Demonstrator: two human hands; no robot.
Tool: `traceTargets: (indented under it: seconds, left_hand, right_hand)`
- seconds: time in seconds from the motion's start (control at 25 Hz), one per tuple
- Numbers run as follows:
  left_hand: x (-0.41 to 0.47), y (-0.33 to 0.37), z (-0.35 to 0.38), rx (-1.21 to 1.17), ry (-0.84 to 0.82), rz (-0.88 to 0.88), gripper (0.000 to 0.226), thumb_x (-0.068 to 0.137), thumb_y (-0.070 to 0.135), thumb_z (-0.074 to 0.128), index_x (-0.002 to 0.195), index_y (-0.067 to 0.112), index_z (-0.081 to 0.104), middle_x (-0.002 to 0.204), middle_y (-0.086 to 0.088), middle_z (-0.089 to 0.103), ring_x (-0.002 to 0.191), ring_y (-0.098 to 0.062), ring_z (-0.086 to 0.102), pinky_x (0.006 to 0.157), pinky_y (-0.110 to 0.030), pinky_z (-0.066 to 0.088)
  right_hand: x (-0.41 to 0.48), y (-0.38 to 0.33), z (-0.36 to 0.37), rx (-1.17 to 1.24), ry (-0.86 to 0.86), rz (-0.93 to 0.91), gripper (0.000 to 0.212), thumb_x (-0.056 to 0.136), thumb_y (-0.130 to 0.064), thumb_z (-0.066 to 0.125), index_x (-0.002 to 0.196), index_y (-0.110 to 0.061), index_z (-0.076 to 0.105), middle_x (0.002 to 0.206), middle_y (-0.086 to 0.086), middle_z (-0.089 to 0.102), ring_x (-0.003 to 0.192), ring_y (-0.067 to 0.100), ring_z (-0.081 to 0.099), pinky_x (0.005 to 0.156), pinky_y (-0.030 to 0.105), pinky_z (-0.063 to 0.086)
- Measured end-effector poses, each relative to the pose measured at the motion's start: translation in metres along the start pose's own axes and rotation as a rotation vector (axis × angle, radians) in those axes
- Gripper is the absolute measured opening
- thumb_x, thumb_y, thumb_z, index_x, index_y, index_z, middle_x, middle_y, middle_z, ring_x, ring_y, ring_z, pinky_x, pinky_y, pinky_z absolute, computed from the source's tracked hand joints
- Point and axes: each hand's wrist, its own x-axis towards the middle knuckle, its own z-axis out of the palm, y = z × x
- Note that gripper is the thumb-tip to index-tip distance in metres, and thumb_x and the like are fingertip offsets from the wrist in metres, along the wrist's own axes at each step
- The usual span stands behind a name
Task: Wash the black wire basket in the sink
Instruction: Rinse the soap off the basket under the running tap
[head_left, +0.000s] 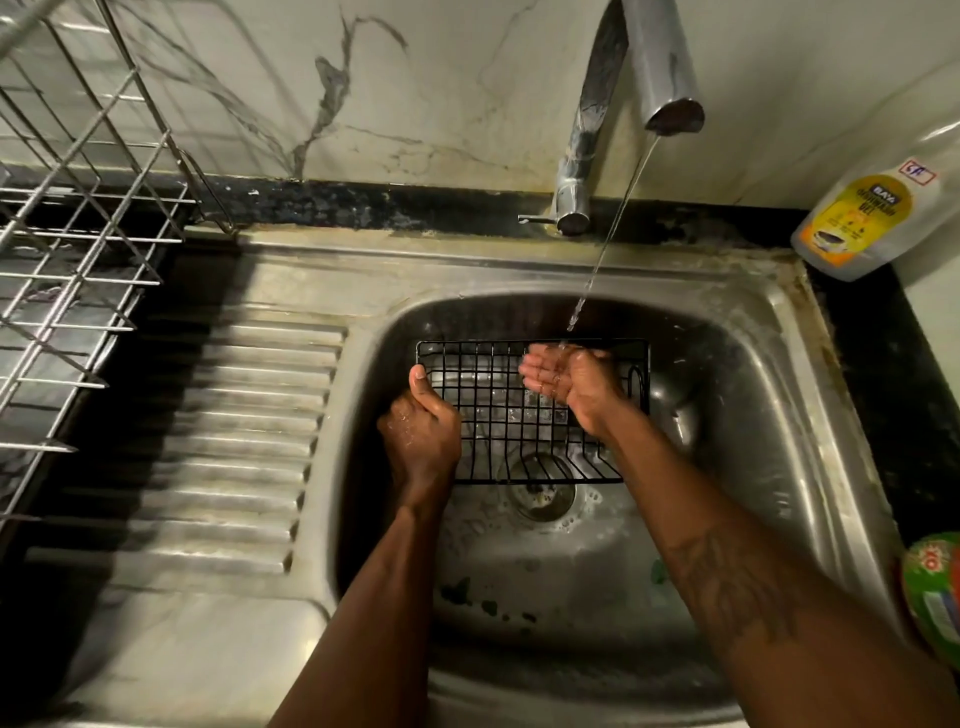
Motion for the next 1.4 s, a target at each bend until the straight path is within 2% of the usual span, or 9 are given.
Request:
traceTargets:
  seconds: [0.24,0.48,0.76,0.92,1.0,1.12,1.24,1.32,1.4]
  left_hand:
    - [0.003,-0.002,0.003,0.036,-0.037,-0.018,0.066,0.109,0.035,0.029,0.083,-0.007,0.073,0.089,-0.031,0.07,0.085,-0.049,0.067,0.076,-0.047,0.051]
    - [0.006,-0.001,0.002,0.059,-0.073,-0.071,0.068,0.109,0.04,0.026,0.092,-0.006,0.074,0.093,-0.031,0.07,0.093,-0.048,0.065,0.082,-0.045,0.051]
    - [0.004,0.001,0.0,0.086,-0.096,-0.117,0.073,0.109,0.042,0.025,0.083,-0.007,0.072,0.088,-0.03,0.07,0.088,-0.046,0.068,0.076,-0.044,0.052]
    - [0.002,0.002,0.0,0.093,-0.088,-0.132,0.073,0.108,0.043,0.025,0.085,-0.007,0.072,0.088,-0.03,0.07,0.088,-0.045,0.068,0.076,-0.043,0.053]
    - [0.003,0.003,0.0,0.093,-0.077,-0.13,0.073,0.109,0.043,0.025,0.084,-0.007,0.073,0.087,-0.029,0.071,0.087,-0.045,0.068,0.075,-0.043,0.053]
    - [0.001,0.0,0.0,0.081,-0.058,-0.13,0.073,0.109,0.041,0.026,0.082,-0.007,0.073,0.082,-0.029,0.07,0.082,-0.045,0.068,0.073,-0.043,0.053]
    - [-0.001,0.001,-0.001,0.052,-0.032,-0.101,0.071,0.109,0.039,0.027,0.081,-0.007,0.073,0.081,-0.029,0.07,0.08,-0.046,0.068,0.07,-0.045,0.053]
    - [-0.001,0.0,-0.001,0.049,-0.01,-0.065,0.067,0.109,0.036,0.03,0.08,-0.006,0.073,0.082,-0.029,0.07,0.079,-0.046,0.068,0.068,-0.046,0.052]
    - [-0.001,0.0,0.001,0.038,0.001,-0.033,0.062,0.109,0.033,0.033,0.081,-0.005,0.073,0.082,-0.029,0.07,0.078,-0.046,0.068,0.067,-0.046,0.052]
  right_hand:
    - [-0.027,0.027,-0.013,-0.591,-0.345,0.251,0.021,0.093,-0.013,0.07,0.112,-0.004,0.072,0.102,0.01,0.077,0.095,0.022,0.075,0.074,0.029,0.06]
    - [-0.005,0.009,-0.006,-0.391,0.215,-0.121,0.009,0.096,-0.006,0.061,0.098,-0.007,0.07,0.091,0.014,0.074,0.068,0.017,0.073,0.05,0.03,0.058]
    - [-0.03,0.006,-0.013,-0.87,-0.136,0.426,0.011,0.088,-0.008,0.059,0.084,-0.002,0.067,0.069,0.008,0.069,0.054,0.018,0.06,0.048,0.023,0.044]
    - [-0.015,-0.006,-0.013,-1.618,0.127,-0.241,0.019,0.092,-0.021,0.059,0.097,-0.005,0.068,0.085,0.007,0.062,0.077,0.023,0.061,0.064,0.027,0.045]
    - [-0.015,-0.006,-0.008,-1.614,0.179,-0.345,0.025,0.096,-0.022,0.051,0.107,-0.005,0.065,0.102,0.014,0.064,0.095,0.033,0.061,0.079,0.035,0.045]
    - [-0.021,0.015,-0.004,-1.492,0.181,-0.232,0.018,0.091,-0.023,0.055,0.088,-0.01,0.066,0.086,0.002,0.062,0.076,0.024,0.056,0.066,0.029,0.04]
    - [-0.021,0.015,-0.013,-0.937,-0.035,0.096,0.014,0.091,-0.014,0.062,0.085,-0.007,0.073,0.077,0.01,0.072,0.06,0.017,0.064,0.053,0.027,0.049]
    - [-0.019,0.004,-0.016,-0.723,-0.231,0.283,0.016,0.095,-0.012,0.061,0.101,-0.004,0.074,0.091,0.013,0.077,0.078,0.023,0.075,0.063,0.031,0.059]
    - [-0.009,-0.002,-0.015,-0.617,-0.235,0.224,0.018,0.096,-0.012,0.061,0.105,-0.004,0.073,0.098,0.016,0.077,0.091,0.03,0.076,0.072,0.038,0.062]
